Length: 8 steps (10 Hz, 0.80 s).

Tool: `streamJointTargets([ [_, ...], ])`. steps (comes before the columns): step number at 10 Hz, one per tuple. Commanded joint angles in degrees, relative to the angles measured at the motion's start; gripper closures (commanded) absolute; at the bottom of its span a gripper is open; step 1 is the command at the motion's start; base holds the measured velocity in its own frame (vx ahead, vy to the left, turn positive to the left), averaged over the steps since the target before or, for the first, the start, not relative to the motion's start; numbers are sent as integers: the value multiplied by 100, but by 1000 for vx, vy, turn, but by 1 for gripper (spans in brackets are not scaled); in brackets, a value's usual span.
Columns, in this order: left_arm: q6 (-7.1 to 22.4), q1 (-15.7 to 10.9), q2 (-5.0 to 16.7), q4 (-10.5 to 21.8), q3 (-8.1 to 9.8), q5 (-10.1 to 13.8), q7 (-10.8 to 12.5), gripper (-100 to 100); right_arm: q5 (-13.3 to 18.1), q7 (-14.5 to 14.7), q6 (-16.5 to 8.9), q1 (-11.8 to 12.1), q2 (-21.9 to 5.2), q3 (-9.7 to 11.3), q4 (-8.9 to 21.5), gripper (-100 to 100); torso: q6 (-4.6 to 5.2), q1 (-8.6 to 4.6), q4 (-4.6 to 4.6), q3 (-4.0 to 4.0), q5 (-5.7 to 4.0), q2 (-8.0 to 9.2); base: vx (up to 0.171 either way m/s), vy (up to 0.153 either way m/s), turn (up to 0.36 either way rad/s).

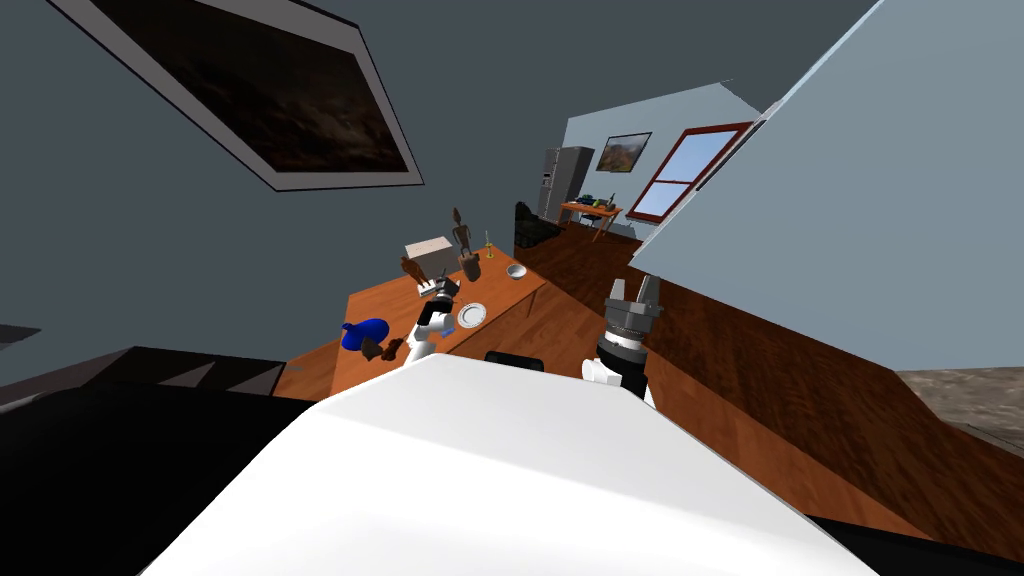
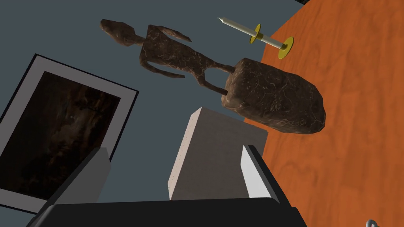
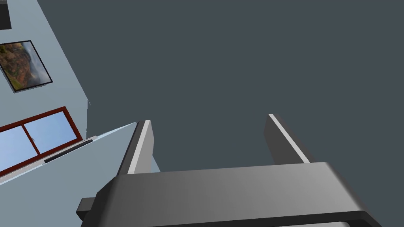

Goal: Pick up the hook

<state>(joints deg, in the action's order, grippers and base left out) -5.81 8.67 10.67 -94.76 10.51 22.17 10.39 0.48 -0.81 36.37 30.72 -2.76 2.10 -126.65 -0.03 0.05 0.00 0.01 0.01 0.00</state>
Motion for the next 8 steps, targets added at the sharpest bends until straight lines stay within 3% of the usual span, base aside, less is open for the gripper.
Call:
streamJointTargets([
  [1, 133, -163, 47, 286, 92, 153, 109, -100, 0, 0, 0, 0, 0, 0, 0, 0, 0, 0, 0, 0, 0, 0, -8, 7, -78],
  [8, 492, -621, 197, 1425, 343, 597, 435, -100, 0, 0, 0, 0, 0, 0, 0, 0, 2, 0, 1, 1, 0, 2, -12, 15, -65],
])
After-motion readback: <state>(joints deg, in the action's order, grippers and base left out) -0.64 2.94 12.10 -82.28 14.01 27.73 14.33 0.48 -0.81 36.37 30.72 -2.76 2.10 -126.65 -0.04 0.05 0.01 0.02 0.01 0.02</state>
